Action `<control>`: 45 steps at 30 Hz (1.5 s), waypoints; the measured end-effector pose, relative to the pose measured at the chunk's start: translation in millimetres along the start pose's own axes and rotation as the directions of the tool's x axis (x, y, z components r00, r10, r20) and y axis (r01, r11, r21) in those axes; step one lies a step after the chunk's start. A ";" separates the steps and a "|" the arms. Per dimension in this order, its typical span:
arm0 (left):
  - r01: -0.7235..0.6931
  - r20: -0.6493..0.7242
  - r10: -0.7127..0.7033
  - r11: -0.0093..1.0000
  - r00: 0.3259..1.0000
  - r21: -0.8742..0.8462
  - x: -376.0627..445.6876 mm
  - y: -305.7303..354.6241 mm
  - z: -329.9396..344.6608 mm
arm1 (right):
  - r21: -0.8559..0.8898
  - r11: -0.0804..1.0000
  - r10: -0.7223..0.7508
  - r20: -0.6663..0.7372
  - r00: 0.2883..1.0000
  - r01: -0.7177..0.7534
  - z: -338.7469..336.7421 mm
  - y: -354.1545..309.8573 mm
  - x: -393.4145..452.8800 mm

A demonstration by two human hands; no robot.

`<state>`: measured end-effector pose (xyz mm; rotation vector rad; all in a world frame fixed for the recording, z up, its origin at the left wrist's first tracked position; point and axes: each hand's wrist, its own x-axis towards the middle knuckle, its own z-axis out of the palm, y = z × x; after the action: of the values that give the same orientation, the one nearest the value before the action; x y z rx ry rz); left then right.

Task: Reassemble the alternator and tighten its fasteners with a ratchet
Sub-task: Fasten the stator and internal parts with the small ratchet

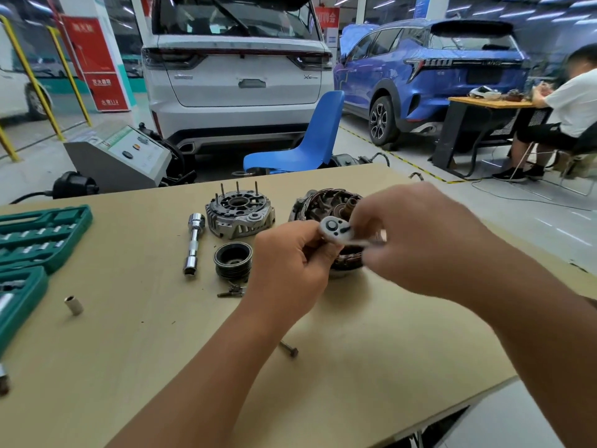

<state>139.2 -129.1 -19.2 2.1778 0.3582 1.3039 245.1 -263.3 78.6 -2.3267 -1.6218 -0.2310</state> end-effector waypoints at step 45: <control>-0.051 -0.014 0.053 0.993 0.999 0.107 -3.8 3.2 -6.1 | -0.015 0.994 -0.107 0.081 0.991 0.109 0.0 -6.8 -2.6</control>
<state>131.8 -131.6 -17.8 2.2799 0.3883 1.3600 237.8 -263.4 78.9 -2.2921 -1.7945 -0.1799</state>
